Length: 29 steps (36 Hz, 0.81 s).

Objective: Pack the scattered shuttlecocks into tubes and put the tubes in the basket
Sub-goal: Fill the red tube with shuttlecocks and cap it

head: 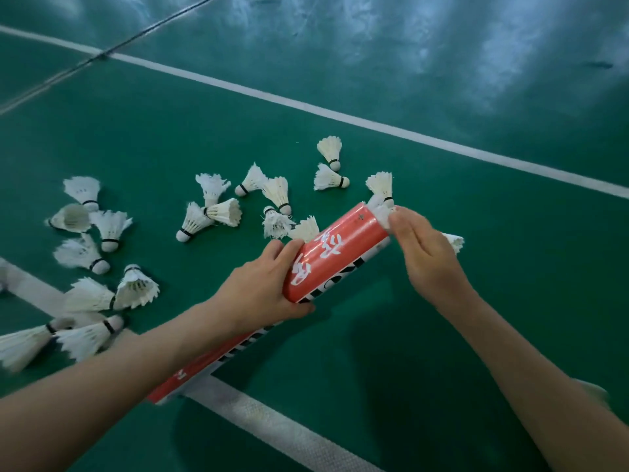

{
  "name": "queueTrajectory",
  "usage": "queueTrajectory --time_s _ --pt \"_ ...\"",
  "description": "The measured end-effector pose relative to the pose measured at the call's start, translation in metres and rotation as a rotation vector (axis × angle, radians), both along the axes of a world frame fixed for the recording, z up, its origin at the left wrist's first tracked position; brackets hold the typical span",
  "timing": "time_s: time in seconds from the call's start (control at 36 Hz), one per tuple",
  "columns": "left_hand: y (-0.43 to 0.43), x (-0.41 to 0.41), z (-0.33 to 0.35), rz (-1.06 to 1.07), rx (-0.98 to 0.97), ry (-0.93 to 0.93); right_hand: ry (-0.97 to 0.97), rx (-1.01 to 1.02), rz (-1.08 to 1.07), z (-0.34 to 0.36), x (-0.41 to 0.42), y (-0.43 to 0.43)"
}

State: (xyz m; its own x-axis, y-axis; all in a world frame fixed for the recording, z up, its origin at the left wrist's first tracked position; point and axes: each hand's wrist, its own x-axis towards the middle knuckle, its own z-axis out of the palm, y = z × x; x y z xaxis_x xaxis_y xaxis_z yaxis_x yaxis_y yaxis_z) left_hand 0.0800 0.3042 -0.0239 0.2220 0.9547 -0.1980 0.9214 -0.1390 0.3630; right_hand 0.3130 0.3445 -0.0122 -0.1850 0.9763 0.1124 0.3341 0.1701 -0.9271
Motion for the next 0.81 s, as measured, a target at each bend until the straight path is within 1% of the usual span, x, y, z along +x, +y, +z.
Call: queueTrajectory --time_s 0.03,0.06,0.11,0.17,0.25,0.36,0.5,0.64,0.69,0.81 --pt "-0.002 -0.002 0.001 0.005 0.010 0.000 0.038 -0.031 0.013 0.000 -0.002 -0.002" --pt "-0.006 -0.001 0.002 0.007 0.009 0.001 0.063 -0.105 0.052 -0.001 -0.002 -0.006" --pt "-0.013 0.000 0.003 -0.013 0.024 -0.003 0.075 -0.262 0.154 0.005 -0.005 -0.010" --pt "-0.017 0.000 0.006 -0.037 0.033 0.006 0.084 -0.342 0.187 0.010 -0.008 -0.011" --pt "-0.016 -0.002 0.010 0.003 0.052 -0.009 0.134 -0.361 0.101 0.011 -0.013 -0.010" --pt "-0.011 0.002 0.009 0.051 0.034 -0.023 0.330 -0.358 -0.086 0.002 -0.008 0.000" --pt "0.004 0.010 -0.003 0.052 -0.073 0.013 0.259 -0.454 -0.143 -0.023 0.016 0.013" --pt "0.014 0.027 -0.021 0.013 -0.140 0.089 0.142 -0.512 -0.452 -0.054 0.054 0.027" --pt "0.017 0.033 -0.028 0.010 -0.167 0.102 0.084 -0.520 -0.523 -0.064 0.067 0.031" --pt "0.020 0.040 -0.038 0.021 -0.188 0.091 0.106 -0.570 -0.497 -0.072 0.075 0.037"
